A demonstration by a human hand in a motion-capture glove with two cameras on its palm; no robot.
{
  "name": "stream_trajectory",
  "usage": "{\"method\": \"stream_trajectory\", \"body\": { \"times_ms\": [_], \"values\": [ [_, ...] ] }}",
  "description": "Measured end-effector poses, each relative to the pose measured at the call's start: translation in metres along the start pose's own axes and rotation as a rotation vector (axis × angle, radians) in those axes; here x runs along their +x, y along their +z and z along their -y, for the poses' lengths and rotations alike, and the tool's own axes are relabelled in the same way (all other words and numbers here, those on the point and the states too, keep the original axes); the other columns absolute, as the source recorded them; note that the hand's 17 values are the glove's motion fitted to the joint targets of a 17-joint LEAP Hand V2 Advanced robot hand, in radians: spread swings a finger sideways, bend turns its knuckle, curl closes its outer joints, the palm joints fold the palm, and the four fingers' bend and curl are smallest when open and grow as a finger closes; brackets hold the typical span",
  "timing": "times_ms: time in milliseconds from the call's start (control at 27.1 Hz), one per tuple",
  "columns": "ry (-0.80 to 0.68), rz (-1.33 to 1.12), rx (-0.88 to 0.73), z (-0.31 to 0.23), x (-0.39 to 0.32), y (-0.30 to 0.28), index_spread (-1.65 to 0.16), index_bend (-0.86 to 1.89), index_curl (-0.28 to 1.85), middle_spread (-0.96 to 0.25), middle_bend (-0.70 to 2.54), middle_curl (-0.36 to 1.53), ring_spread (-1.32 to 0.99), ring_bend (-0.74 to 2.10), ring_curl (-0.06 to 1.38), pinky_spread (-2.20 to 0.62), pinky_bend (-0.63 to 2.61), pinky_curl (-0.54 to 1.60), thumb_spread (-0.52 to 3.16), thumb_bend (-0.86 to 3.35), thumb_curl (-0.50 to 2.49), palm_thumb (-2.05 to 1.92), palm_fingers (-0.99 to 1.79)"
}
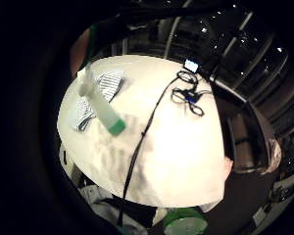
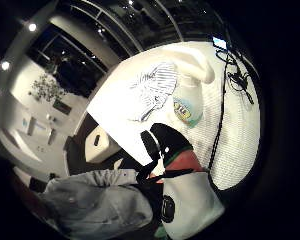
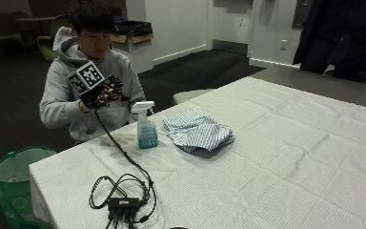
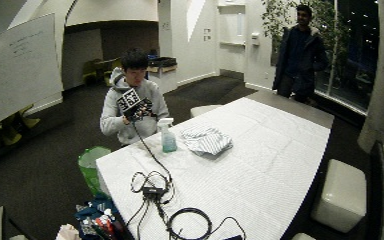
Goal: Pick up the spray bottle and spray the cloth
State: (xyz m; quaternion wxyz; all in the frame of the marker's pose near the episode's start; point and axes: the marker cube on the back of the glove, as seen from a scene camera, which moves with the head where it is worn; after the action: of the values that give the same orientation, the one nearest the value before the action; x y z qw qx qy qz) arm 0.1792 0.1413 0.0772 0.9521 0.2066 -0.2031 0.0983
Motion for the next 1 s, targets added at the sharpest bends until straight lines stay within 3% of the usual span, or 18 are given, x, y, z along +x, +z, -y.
{"method": "stream_trajectory", "body": {
  "times_ms": [591, 997],
  "values": [
    [0.104, 0.478, 0.039, 0.003, 0.038, 0.05, -0.33, 0.09, 0.16, 0.0, 0.2, 0.33, 0.1, 0.37, 0.26, 0.27, 0.65, 0.37, 0.92, -0.04, 0.32, 0.51, 0.02],
    [0.151, 0.605, 0.046, 0.02, 0.034, 0.088, -0.31, 0.11, 0.15, 0.01, 0.21, 0.33, 0.09, 0.39, 0.27, 0.27, 0.67, 0.36, 0.91, -0.03, 0.32, 0.54, 0.01]
  ]
}}
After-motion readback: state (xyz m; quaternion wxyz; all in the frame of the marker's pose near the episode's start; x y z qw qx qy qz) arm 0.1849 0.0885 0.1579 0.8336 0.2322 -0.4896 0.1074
